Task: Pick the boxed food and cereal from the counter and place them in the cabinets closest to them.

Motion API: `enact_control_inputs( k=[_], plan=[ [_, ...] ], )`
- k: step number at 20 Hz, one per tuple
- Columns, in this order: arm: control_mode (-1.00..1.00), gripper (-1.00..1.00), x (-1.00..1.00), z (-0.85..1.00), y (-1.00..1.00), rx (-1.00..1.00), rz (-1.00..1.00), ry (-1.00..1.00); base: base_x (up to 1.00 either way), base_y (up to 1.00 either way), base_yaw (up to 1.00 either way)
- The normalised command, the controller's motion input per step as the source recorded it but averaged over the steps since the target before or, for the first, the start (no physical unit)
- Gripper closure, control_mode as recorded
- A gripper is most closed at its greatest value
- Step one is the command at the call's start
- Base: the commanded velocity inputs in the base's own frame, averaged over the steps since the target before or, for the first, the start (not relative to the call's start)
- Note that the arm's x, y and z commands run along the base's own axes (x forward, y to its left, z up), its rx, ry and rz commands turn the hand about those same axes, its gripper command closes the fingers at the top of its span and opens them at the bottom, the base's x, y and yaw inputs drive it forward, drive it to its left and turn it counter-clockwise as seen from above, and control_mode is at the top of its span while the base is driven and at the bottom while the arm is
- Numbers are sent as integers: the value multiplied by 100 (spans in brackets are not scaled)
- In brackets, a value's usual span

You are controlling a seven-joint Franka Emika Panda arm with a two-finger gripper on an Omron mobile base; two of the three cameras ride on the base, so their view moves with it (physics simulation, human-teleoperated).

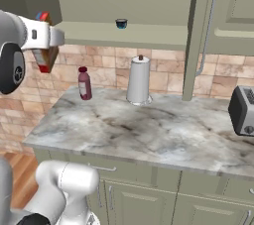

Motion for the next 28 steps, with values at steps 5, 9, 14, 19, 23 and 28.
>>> enact_control_inputs(
  k=[5,9,14,19,23,28],
  plan=[
    [-100,100,28,7,0,-2,0,0,0,0,0],
    [-100,100,30,14,-1,0,0,0,0,0,0],
    [-100,100,28,15,-4,0,0,0,0,0,0],
    [-100,100,28,9,-4,0,0,0,0,0,0],
    [-100,100,33,3,-1,0,0,0,0,0,0],
    [-100,100,34,0,0,0,0,0,0,0,0]
  ],
)
